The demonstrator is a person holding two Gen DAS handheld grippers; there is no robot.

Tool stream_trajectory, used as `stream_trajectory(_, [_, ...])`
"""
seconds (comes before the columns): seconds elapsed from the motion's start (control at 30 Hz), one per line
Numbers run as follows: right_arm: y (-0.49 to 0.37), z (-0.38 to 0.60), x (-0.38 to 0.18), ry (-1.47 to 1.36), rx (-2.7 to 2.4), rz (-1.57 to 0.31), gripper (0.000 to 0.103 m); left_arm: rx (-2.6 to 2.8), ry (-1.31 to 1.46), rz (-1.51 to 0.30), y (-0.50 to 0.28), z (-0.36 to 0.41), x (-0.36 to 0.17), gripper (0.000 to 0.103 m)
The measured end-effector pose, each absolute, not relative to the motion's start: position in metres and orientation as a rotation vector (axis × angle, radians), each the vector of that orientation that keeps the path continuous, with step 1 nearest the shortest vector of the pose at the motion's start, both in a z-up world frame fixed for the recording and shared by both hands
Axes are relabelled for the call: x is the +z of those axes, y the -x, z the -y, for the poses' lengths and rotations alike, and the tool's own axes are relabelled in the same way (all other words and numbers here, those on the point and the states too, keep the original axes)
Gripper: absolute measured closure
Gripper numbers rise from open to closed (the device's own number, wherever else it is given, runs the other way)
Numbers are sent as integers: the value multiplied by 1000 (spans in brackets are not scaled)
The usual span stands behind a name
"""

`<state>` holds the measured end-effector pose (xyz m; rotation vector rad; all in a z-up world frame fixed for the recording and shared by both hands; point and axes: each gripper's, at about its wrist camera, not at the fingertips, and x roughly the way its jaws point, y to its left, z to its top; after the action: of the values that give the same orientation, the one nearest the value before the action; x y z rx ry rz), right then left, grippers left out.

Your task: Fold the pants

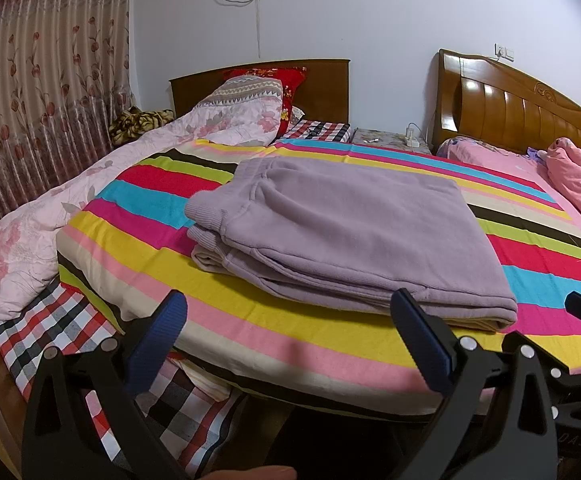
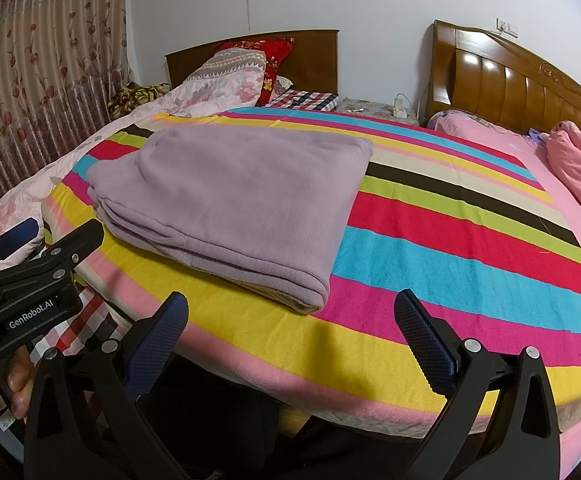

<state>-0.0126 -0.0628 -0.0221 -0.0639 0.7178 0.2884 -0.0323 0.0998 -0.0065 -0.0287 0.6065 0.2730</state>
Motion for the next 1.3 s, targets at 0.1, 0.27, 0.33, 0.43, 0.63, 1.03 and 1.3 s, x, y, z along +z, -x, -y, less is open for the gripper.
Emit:
stream_trajectory(0.1, [13, 63, -22, 64, 288, -717, 4, 273, 30, -606, 32, -100, -6, 2])
stream_trajectory(0.27, [13, 63, -22, 64, 288, -718, 4, 272, 29, -606, 33, -100, -6, 2])
stream_trajectory(0.33, [13, 62, -22, 64, 288, -718, 4, 271, 29, -607, 32, -100, -6, 2])
stream_trajectory(0.43, [13, 62, -21, 63, 288, -718, 4, 272, 29, -607, 32, -100, -6, 2])
stream_trajectory(0.63, [12, 63, -22, 63, 288, -719, 4, 272, 29, -610, 32, -101, -7, 2])
stream_trajectory(1.03, [14, 65, -26, 61, 290, -722, 4, 271, 28, -609, 32, -101, -7, 2])
stream_trajectory(1.3, [14, 66, -26, 61, 290, -722, 4, 271, 27, -609, 32, -102, -8, 2])
